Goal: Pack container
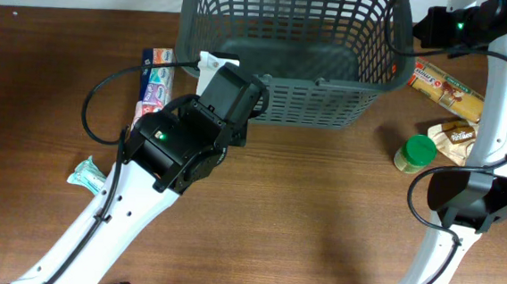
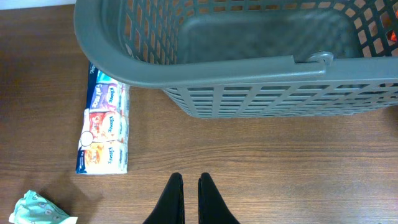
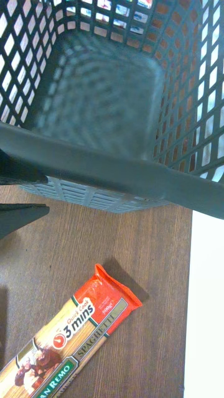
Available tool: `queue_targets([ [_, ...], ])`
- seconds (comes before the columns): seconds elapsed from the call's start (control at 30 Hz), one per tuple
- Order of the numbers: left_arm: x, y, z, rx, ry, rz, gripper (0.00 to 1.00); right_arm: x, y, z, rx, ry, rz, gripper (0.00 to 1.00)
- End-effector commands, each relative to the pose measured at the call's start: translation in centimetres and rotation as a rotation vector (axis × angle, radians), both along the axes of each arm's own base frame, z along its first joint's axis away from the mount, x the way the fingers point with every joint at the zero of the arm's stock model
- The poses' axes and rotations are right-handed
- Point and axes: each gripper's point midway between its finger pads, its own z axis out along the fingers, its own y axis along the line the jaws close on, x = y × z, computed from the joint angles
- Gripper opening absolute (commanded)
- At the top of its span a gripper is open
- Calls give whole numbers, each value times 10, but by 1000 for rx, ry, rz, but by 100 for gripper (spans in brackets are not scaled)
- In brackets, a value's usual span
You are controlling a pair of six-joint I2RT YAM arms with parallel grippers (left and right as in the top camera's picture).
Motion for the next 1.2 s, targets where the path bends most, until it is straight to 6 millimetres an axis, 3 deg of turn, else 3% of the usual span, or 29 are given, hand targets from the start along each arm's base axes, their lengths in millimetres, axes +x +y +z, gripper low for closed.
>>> queue_targets([
  [0.0, 0, -2, 8, -5, -18, -17, 2, 2, 15, 0, 36, -10, 49, 4],
  [0.6, 0, -1, 8, -3, -20, -15, 2, 3, 21, 4, 65, -23, 70, 4],
  [0.67, 0, -1, 8, -3, -20, -15, 2, 3, 21, 4, 65, -24, 70, 11],
  [0.8, 0, -1, 8, -3, -20, -15, 2, 3, 17, 2, 44, -20, 55, 42],
  [0.9, 0, -1, 8, -3, -20, -15, 2, 6, 11, 2, 30, -19, 23, 57],
  [1.07, 0, -1, 8, -2, -21, -14, 2, 8, 9, 4, 31, -24, -4, 63],
  [1.17, 0, 0, 8, 4, -24, -10, 2, 10, 7, 4, 31, -26, -21, 71],
])
